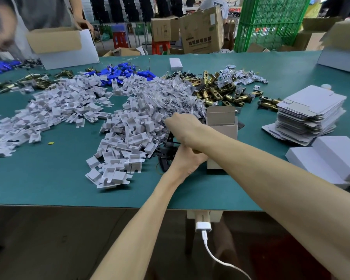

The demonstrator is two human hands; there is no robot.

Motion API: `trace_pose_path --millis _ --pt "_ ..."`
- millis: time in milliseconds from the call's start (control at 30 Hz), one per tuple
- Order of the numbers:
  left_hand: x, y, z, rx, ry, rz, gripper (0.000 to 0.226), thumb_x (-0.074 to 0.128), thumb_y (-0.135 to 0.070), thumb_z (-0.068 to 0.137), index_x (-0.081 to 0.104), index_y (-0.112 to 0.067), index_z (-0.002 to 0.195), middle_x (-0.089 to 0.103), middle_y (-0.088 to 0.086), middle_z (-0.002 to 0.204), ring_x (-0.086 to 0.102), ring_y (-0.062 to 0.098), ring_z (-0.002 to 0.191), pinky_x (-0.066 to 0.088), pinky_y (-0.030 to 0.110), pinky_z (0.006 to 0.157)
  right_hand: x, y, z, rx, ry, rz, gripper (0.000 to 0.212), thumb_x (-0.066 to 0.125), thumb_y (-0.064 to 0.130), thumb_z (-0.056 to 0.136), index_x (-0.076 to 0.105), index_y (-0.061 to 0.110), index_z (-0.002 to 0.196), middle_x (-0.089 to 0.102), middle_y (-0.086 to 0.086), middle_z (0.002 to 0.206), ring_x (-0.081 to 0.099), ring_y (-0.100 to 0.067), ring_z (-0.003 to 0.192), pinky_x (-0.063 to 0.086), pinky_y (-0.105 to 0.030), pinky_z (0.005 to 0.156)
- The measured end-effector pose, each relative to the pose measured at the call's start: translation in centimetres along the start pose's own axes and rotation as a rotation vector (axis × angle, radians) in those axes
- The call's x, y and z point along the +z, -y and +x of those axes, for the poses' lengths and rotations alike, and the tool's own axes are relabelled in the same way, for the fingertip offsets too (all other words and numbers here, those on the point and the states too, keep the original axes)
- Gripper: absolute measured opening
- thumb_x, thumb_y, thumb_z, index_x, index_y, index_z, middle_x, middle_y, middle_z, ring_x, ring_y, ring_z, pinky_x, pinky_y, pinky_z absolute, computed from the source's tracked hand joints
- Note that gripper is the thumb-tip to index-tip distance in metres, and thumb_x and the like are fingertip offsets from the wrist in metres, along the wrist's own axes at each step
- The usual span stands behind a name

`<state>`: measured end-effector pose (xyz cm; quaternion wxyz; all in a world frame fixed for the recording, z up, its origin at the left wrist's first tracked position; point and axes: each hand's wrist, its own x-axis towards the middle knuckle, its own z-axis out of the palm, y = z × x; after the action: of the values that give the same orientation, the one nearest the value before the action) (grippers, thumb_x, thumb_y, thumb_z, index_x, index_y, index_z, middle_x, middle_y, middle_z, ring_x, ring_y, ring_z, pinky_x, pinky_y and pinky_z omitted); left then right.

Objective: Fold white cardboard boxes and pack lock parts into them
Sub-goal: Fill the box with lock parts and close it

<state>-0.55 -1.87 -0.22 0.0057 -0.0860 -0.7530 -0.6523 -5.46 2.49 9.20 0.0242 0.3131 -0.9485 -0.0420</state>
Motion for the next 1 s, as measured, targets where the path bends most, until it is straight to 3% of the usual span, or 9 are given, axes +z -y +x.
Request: trace_pose_path --millis 67,167,233,300,600,700,800,1000 --pt "0.0 -0.1 0.0 -0.015 -0.002 -0.013 0.028 0.082 -0.018 0.088 0.067 -0.023 0.112 0.076 -0.010 0.103 0.068 -0.004 0.096 0.051 0.012 0.080 -0.9 -0.5 -0.7 0.033 -0.092 0.074 0.030 0.047 -0.018 0.086 0.042 0.011 0.080 0.051 -0.006 0.078 0.054 -0.029 0.068 0.045 -0.038 0.059" --pt "0.1 -0.2 0.1 -0.002 0.047 -0.083 0.028 0.083 -0.021 0.089 0.073 -0.018 0.114 0.079 -0.007 0.109 0.072 0.006 0.106 0.056 0.019 0.089 -2.8 -1.5 -1.8 0.092 -0.263 0.411 0.017 0.050 -0.007 0.098 0.059 0.003 0.107 0.070 -0.013 0.104 0.070 -0.028 0.093 0.059 -0.045 0.079" --pt "0.1 -0.3 0.0 -0.020 0.048 -0.125 0.037 0.083 -0.020 0.088 0.072 -0.009 0.122 0.078 -0.001 0.117 0.073 0.014 0.111 0.057 0.030 0.098 -4.8 -2.5 -2.6 0.116 -0.374 0.621 0.020 0.053 -0.004 0.100 0.065 0.005 0.113 0.072 -0.013 0.109 0.070 -0.019 0.091 0.061 -0.040 0.079" --pt "0.1 -0.2 0.1 -0.024 0.042 -0.125 0.039 0.084 -0.019 0.088 0.071 -0.008 0.122 0.078 0.001 0.118 0.073 0.016 0.111 0.057 0.033 0.100 -6.7 -4.1 -3.6 0.131 -0.443 0.710 0.022 0.056 -0.002 0.100 0.069 0.009 0.114 0.071 -0.010 0.103 0.068 -0.014 0.083 0.059 -0.030 0.070" --pt "0.2 0.0 0.2 -0.022 0.052 -0.154 0.038 0.084 -0.018 0.087 0.072 -0.009 0.121 0.078 0.001 0.118 0.073 0.017 0.112 0.057 0.030 0.098 -6.5 -9.8 -8.1 0.175 -0.223 0.411 0.022 0.066 0.005 0.096 0.075 0.018 0.112 0.071 -0.009 0.098 0.068 -0.029 0.091 0.058 -0.045 0.087" --pt "0.1 0.0 0.2 -0.013 0.057 -0.160 0.035 0.084 -0.017 0.086 0.073 -0.012 0.119 0.079 0.000 0.116 0.074 0.016 0.110 0.058 0.025 0.093 -5.3 -9.8 -8.7 0.143 -0.169 0.328 0.026 0.067 0.007 0.096 0.068 0.025 0.115 0.071 -0.008 0.103 0.067 -0.027 0.089 0.058 -0.045 0.082" --pt "0.1 0.0 0.2 -0.011 0.057 -0.161 0.036 0.085 -0.018 0.086 0.072 -0.011 0.119 0.079 0.000 0.115 0.073 0.017 0.111 0.058 0.026 0.094 -4.4 -9.6 -8.7 0.124 -0.132 0.314 0.026 0.068 0.010 0.096 0.058 0.026 0.115 0.070 -0.006 0.102 0.066 -0.028 0.090 0.056 -0.045 0.082" --pt "0.0 0.1 0.2 -0.011 0.055 -0.161 0.033 0.084 -0.016 0.086 0.073 -0.011 0.117 0.079 0.001 0.115 0.074 0.017 0.110 0.058 0.026 0.094 -5.3 -10.2 -8.4 0.147 -0.113 0.377 0.019 0.067 0.007 0.095 0.064 0.025 0.097 0.068 -0.004 0.096 0.066 -0.028 0.091 0.055 -0.043 0.084"
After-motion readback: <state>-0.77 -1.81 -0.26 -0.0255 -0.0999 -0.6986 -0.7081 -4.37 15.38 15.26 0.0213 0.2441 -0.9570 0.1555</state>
